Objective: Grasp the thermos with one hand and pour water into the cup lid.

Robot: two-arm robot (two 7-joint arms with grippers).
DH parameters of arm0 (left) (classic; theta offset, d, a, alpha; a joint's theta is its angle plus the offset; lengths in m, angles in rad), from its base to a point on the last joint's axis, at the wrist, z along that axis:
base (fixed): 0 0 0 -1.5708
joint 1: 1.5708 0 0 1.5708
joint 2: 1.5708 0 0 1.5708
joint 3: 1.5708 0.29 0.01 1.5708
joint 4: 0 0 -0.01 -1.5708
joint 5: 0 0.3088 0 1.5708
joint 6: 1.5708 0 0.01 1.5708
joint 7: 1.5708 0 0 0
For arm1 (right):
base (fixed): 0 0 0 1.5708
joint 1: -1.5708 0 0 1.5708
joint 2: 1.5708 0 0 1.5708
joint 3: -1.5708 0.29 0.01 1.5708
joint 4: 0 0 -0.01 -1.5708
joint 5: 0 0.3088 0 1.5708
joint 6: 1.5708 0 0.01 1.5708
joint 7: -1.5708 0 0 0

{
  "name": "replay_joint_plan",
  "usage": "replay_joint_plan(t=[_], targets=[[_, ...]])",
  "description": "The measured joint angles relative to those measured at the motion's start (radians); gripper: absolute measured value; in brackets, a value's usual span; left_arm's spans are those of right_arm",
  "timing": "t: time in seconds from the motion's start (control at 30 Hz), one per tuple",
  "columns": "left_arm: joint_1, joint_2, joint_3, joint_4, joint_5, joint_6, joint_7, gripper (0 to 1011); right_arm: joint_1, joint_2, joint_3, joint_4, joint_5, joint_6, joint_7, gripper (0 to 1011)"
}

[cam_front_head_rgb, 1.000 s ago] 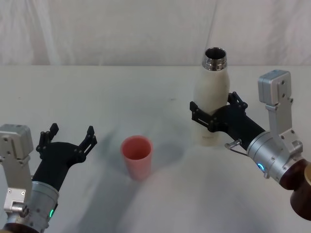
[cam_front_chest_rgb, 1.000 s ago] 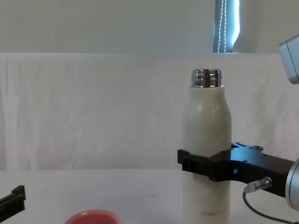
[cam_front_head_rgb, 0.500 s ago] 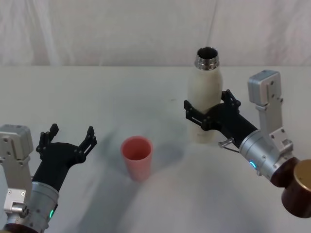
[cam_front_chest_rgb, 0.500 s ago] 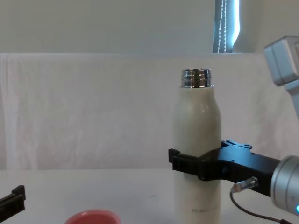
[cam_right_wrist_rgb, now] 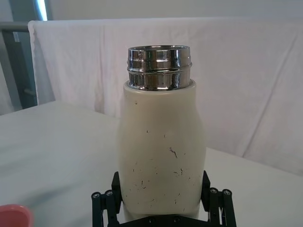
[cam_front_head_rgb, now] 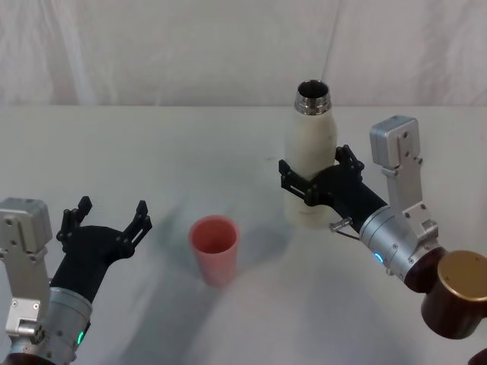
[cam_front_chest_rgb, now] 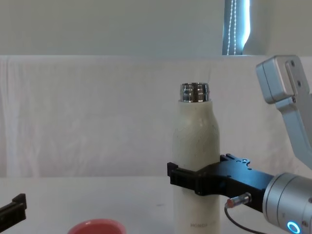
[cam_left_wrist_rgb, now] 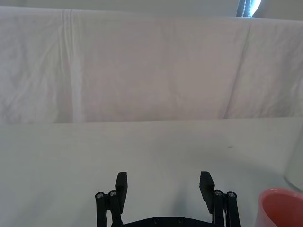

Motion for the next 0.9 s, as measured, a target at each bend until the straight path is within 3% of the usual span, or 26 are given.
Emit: replay_joint_plan(t=[0.9], targets=[[0.000,0.000,0.000,0.000,0.000,0.000,0.000,1001,0.011,-0.014,-0.011,0.051,0.018,-0.014,0.003,959]])
